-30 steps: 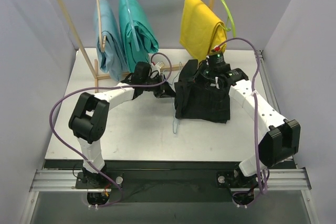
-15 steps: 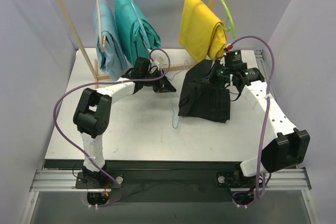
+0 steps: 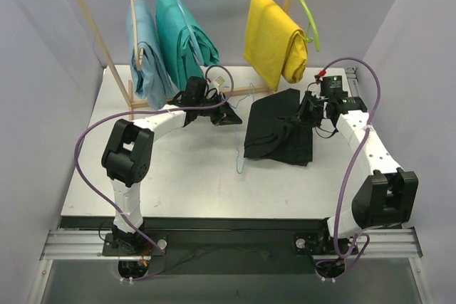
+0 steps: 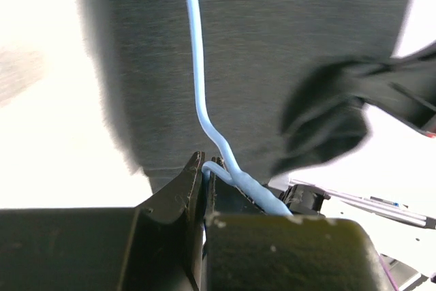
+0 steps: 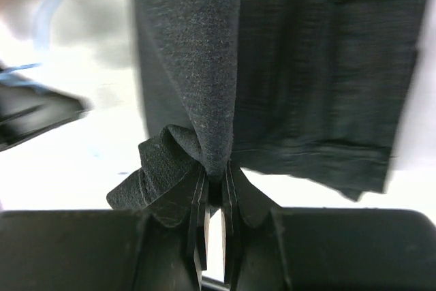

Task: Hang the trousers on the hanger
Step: Place the trousers on the hanger, then place the hanger at the clothesline.

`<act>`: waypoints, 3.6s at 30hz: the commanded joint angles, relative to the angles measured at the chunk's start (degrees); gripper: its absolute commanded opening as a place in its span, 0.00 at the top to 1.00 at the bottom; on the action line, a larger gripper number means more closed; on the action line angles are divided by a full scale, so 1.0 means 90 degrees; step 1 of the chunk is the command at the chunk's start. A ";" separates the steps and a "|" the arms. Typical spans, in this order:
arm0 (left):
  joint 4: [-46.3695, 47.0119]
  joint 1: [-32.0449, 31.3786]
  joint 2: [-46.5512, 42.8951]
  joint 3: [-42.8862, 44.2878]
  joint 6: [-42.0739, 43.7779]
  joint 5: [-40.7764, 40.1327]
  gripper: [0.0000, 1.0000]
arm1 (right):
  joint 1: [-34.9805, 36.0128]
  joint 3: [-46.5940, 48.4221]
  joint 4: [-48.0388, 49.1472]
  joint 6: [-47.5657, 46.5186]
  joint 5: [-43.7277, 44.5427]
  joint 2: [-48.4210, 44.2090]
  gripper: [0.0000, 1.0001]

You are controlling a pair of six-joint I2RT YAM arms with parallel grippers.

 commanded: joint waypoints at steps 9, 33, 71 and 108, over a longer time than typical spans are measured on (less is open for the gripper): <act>-0.0023 -0.0551 0.0308 0.0677 -0.0195 -0.0639 1.00 | -0.0618 0.0185 -0.0569 -0.0092 0.2738 0.0878 0.50; -0.0703 -0.0619 0.0065 0.1056 0.0253 -0.0540 1.00 | -0.0247 -0.0987 -0.0024 0.0731 0.1725 0.1073 0.54; -0.1086 -0.1518 -0.1733 0.2024 -0.1943 -0.2064 1.00 | 0.2663 -0.1103 0.0834 0.0319 0.0143 -0.2052 0.52; -0.2979 -0.0434 -0.3266 0.0413 0.0623 -0.2004 0.34 | 0.2615 0.0663 0.0786 -0.0549 0.0728 -0.1662 1.00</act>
